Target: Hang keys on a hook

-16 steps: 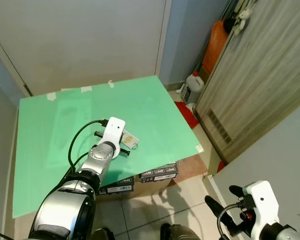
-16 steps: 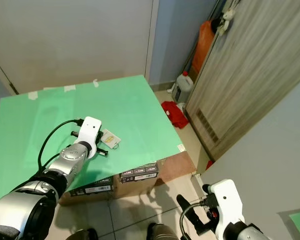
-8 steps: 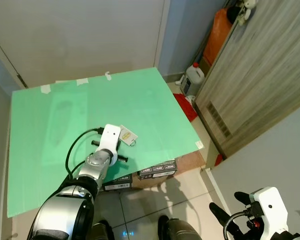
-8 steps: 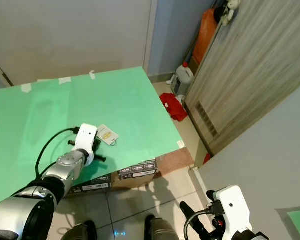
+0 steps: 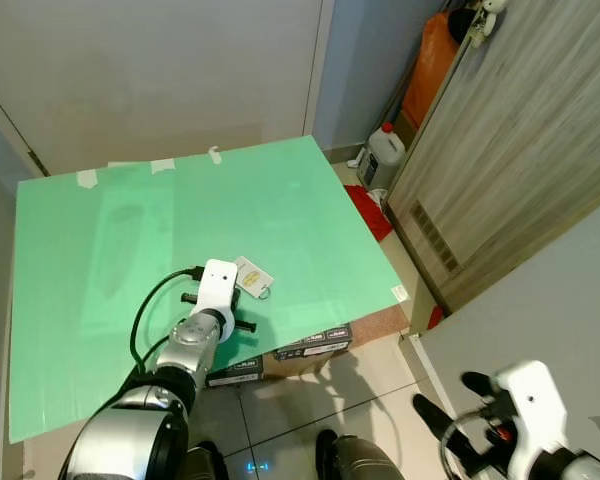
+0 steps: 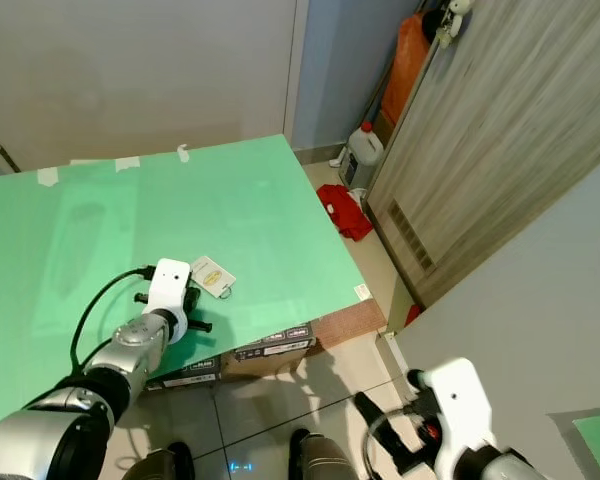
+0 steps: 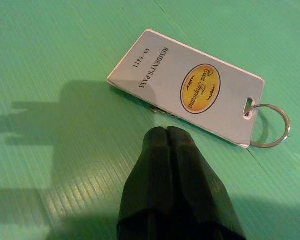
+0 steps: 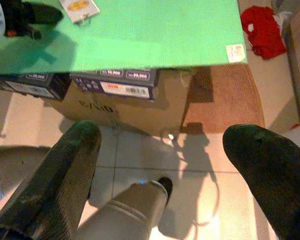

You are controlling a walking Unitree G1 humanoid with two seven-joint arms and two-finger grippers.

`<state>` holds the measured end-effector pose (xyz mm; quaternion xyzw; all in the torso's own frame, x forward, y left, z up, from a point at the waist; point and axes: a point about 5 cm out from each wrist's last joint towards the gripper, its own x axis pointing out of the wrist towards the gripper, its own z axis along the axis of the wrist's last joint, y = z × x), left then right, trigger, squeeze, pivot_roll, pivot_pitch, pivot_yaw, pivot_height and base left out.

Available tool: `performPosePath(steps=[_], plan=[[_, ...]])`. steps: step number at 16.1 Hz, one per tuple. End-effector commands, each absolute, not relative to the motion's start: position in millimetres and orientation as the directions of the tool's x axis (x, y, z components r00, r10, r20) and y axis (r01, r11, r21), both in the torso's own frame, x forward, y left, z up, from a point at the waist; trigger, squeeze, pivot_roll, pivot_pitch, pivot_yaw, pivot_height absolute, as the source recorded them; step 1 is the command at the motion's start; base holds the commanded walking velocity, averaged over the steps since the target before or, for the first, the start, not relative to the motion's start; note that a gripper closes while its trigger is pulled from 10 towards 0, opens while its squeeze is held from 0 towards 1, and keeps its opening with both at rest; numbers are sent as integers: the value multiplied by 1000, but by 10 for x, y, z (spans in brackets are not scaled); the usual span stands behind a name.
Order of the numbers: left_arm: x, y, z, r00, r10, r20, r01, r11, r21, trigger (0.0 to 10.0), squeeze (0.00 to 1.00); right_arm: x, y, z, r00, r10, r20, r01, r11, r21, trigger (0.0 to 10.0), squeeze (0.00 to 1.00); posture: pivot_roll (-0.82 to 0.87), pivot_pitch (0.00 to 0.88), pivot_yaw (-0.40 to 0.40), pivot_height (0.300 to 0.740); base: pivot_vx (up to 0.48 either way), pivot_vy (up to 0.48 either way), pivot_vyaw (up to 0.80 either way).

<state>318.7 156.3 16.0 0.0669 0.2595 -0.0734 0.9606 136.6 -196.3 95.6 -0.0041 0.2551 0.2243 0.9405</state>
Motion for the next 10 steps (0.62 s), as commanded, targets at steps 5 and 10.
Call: performPosePath(steps=[5,10], plan=[[3335,1365,501,967,-119,-225,148,982,117,10000,0,2119,-1799,872,876,359,-323,-342,933,110,10000,0,-151,63,-53,732,0,0,0],[3477,1392,935,993,-119,-17,120,984,130,10000,0,2701,-1406,919,870,444,-213,-423,895,138,10000,0,-9,0,-61,732,0,0,0]])
